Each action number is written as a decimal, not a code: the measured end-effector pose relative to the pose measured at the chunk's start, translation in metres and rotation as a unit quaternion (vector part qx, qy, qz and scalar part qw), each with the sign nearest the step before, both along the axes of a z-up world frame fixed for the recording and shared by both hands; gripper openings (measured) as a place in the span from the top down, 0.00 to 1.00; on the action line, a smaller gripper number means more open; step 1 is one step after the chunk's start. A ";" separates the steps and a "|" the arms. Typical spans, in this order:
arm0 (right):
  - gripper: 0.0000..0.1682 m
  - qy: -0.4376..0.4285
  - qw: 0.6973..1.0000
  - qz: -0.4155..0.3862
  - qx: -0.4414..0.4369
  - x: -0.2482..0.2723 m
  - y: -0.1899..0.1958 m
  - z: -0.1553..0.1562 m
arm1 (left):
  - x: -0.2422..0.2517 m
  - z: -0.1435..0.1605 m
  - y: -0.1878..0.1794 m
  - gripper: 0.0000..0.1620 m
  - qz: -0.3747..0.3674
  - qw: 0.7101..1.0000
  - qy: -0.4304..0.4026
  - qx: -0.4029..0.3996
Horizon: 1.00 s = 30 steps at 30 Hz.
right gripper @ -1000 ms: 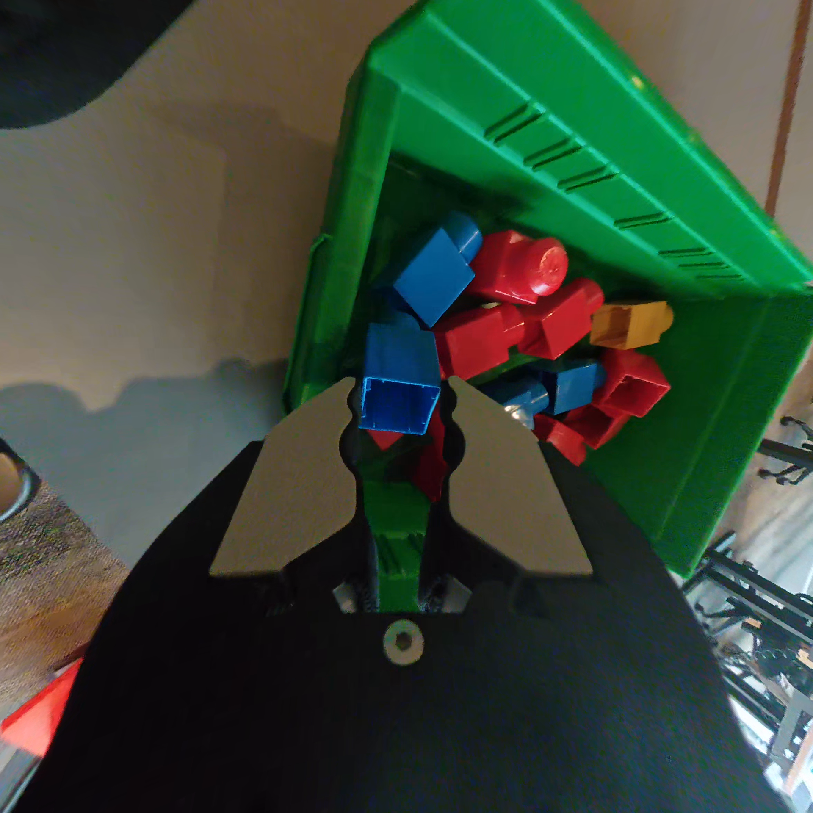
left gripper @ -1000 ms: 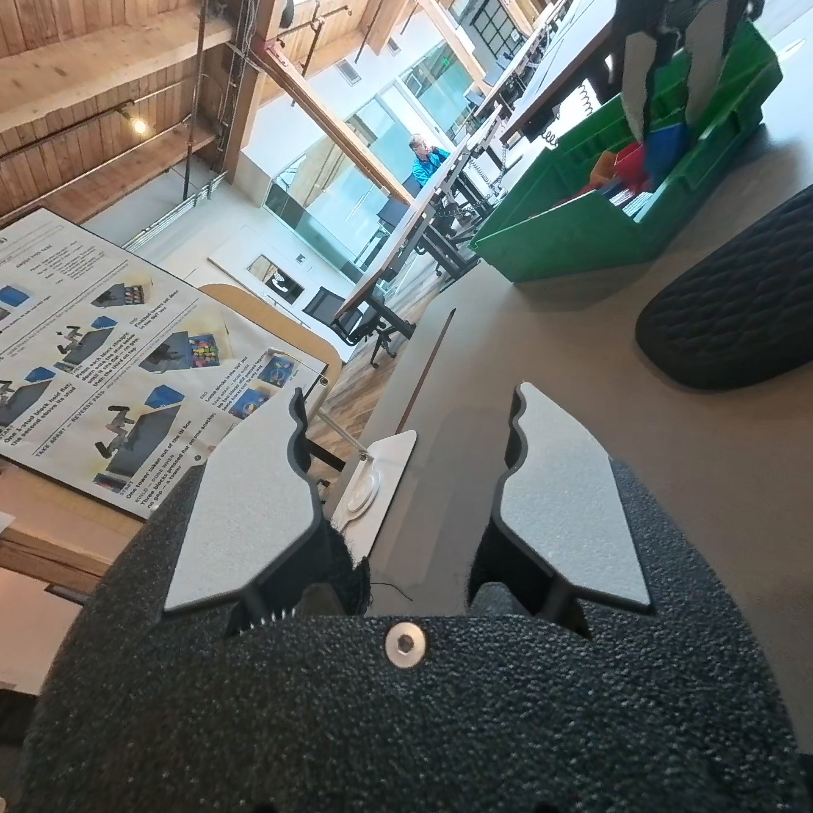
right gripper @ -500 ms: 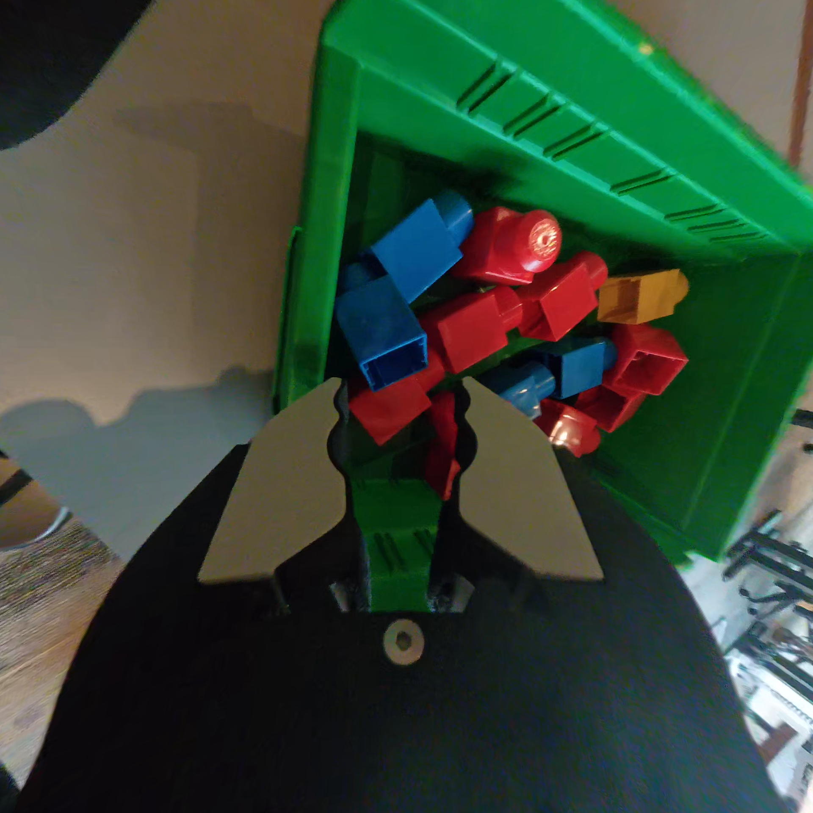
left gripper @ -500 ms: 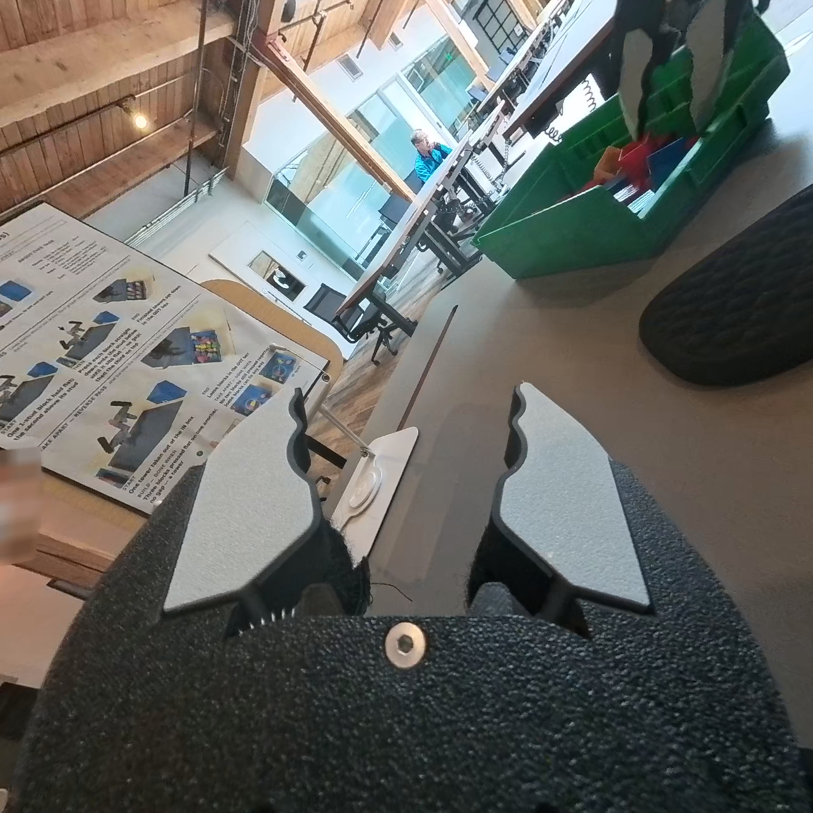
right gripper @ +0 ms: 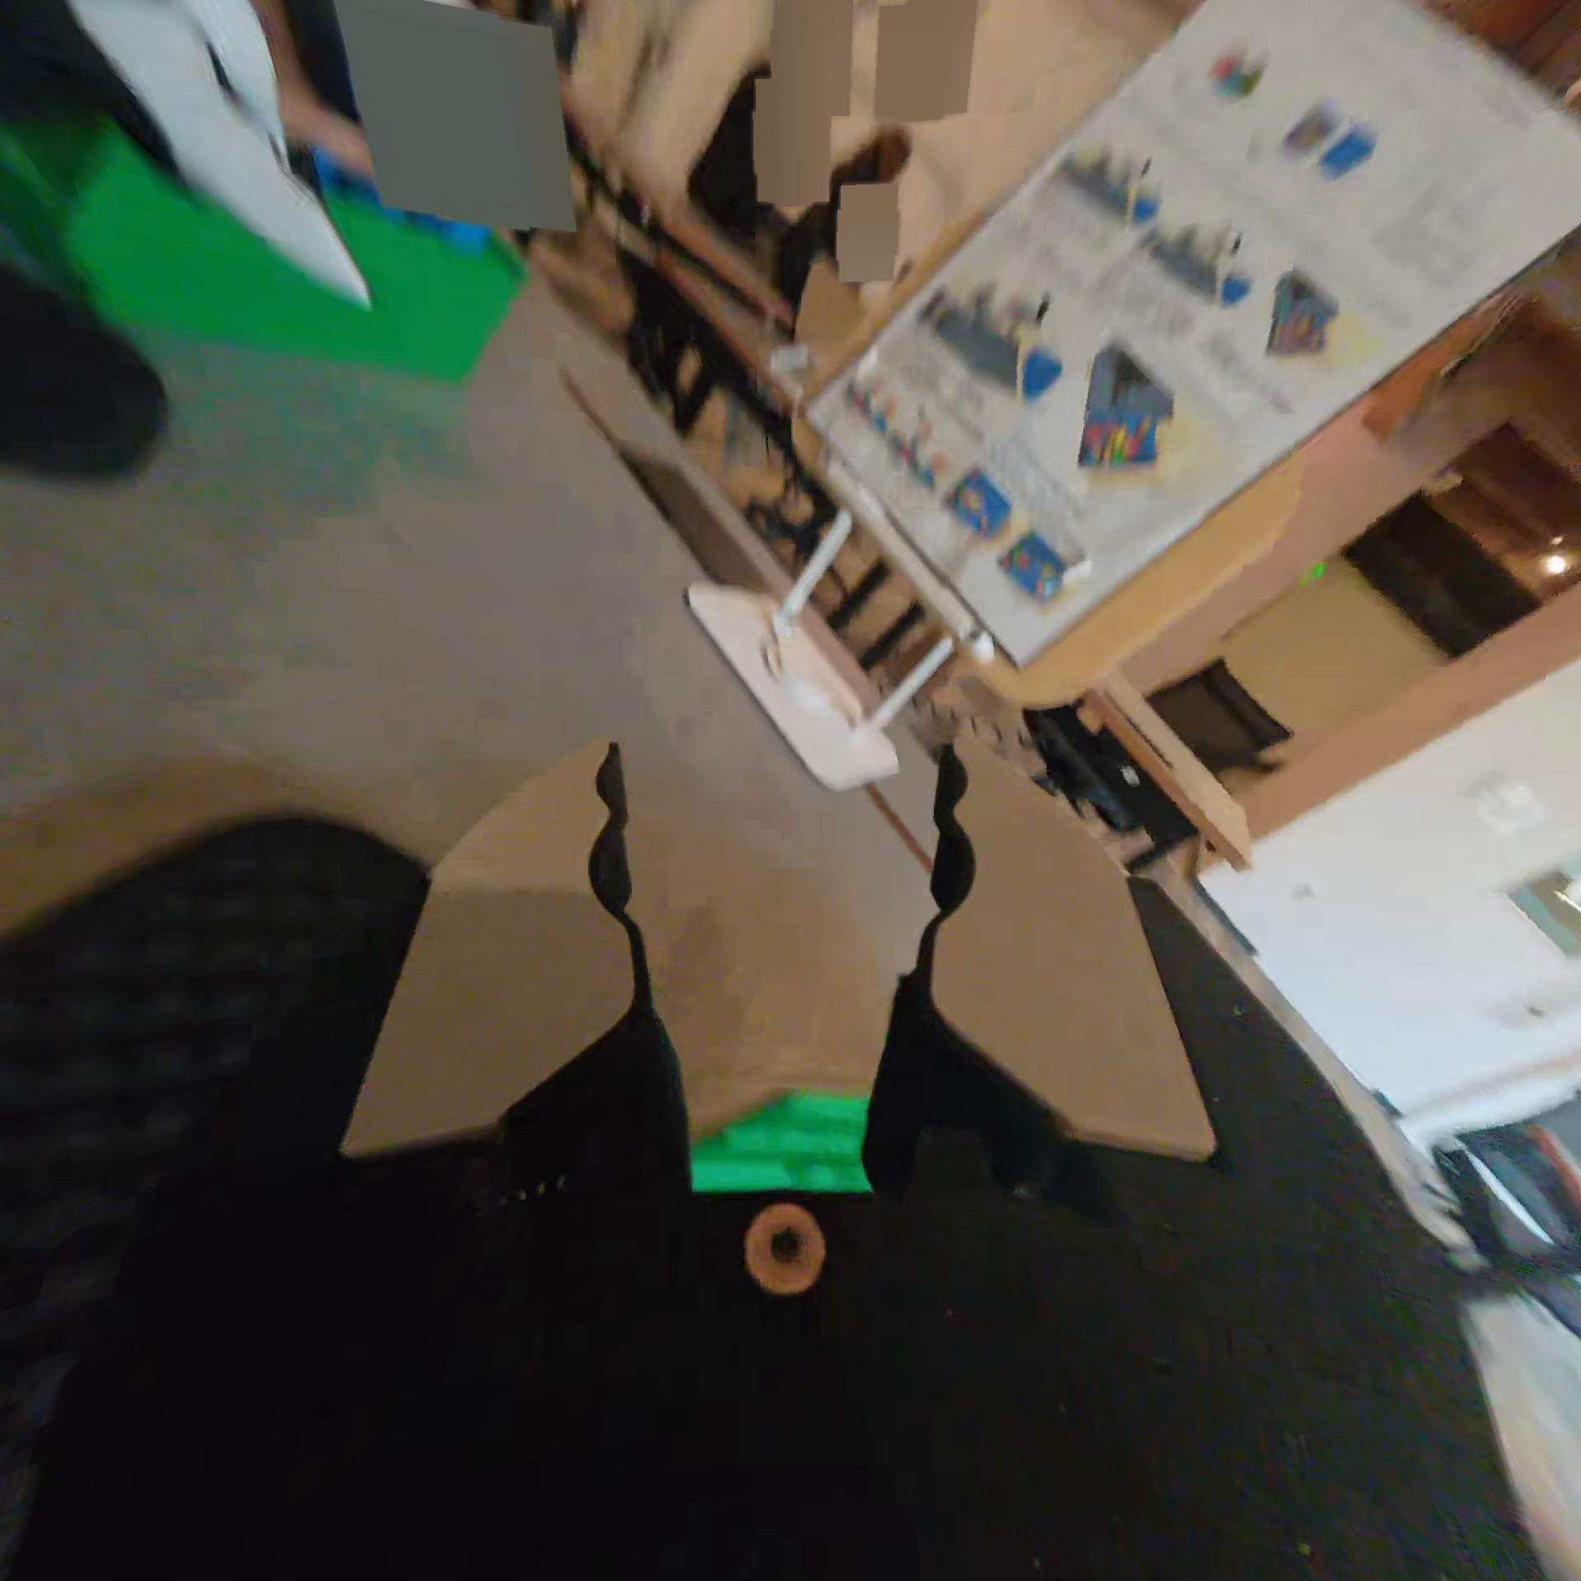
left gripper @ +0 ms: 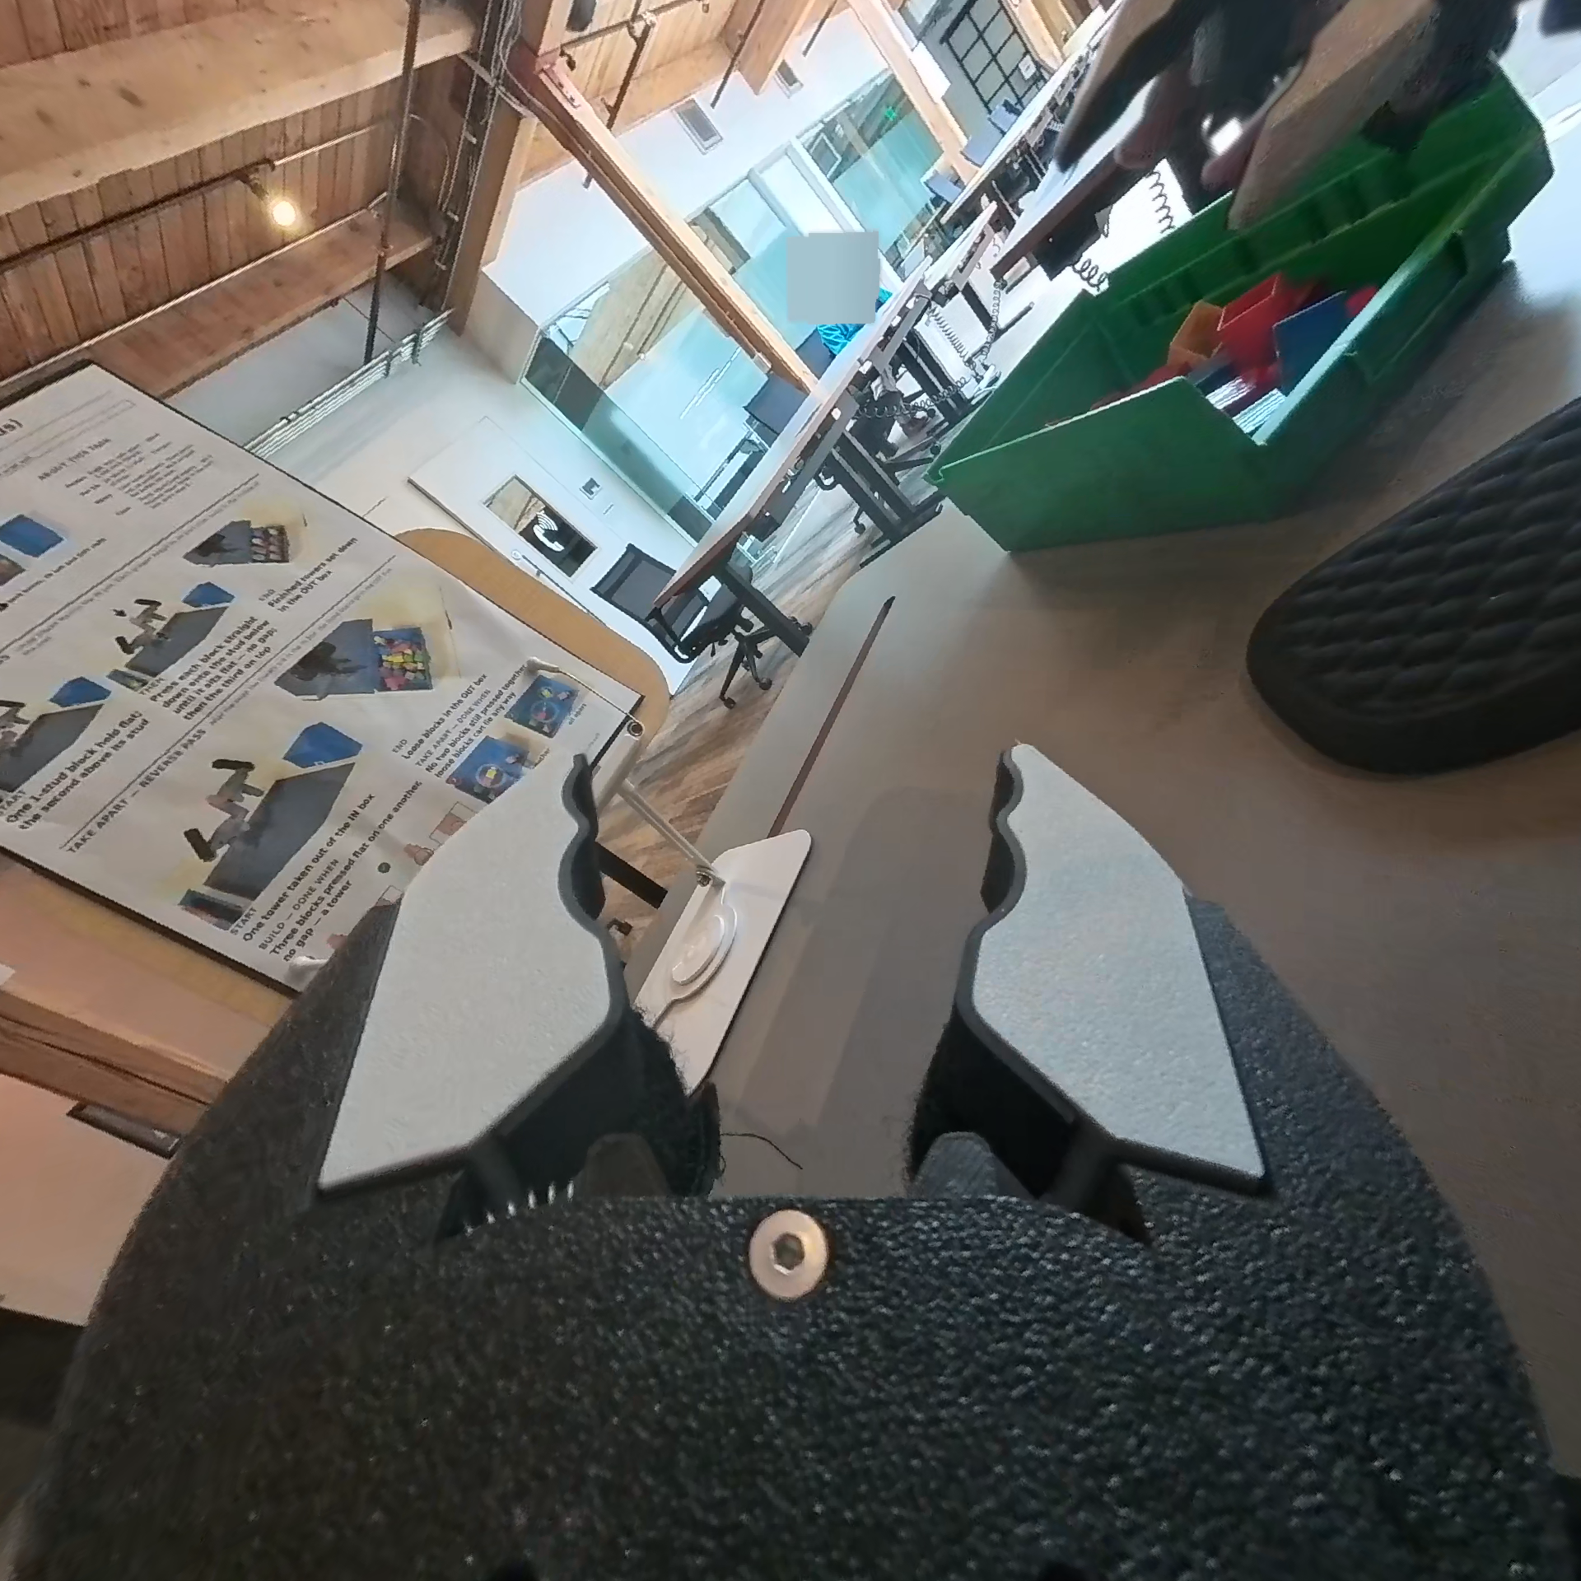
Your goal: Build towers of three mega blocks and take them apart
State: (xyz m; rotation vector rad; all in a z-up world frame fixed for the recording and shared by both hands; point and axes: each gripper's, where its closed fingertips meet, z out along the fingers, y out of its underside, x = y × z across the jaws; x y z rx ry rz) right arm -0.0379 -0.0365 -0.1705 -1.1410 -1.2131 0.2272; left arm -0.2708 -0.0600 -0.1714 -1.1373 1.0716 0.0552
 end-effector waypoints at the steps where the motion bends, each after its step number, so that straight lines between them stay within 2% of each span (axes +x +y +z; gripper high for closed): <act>1: 0.59 0.034 0.999 0.013 0.001 -0.011 -0.002 0.003 | 0.000 0.000 0.000 0.46 0.001 1.000 -0.001 0.000; 8: 0.58 0.205 0.977 0.058 -0.027 -0.066 0.006 -0.006 | -0.017 0.006 0.009 0.46 0.049 0.999 -0.007 -0.001; 12: 0.57 0.201 0.978 0.045 -0.034 -0.074 0.011 -0.021 | -0.062 0.027 0.024 0.46 0.168 0.984 -0.056 0.009; 14: 0.58 0.203 0.978 0.035 -0.029 -0.072 0.014 -0.024 | -0.102 0.041 0.029 0.46 0.256 0.960 -0.110 0.015; 16: 0.58 0.207 0.977 0.033 -0.039 -0.070 0.015 -0.028 | -0.148 0.050 0.029 0.47 0.341 0.924 -0.169 0.016; 20: 0.59 0.217 0.974 0.035 -0.049 -0.068 0.016 -0.031 | -0.226 0.042 0.023 0.48 0.466 0.858 -0.215 0.002; 23: 0.59 0.223 0.973 0.038 -0.052 -0.067 0.016 -0.031 | -0.264 0.021 0.025 0.52 0.508 0.822 -0.251 -0.046; 27: 0.59 0.226 0.972 0.044 -0.052 -0.067 0.013 -0.029 | -0.292 -0.013 0.037 0.60 0.511 0.788 -0.319 -0.128; 30: 0.59 0.231 0.970 0.050 -0.052 -0.068 0.012 -0.028 | -0.311 -0.035 0.045 0.65 0.531 0.761 -0.337 -0.158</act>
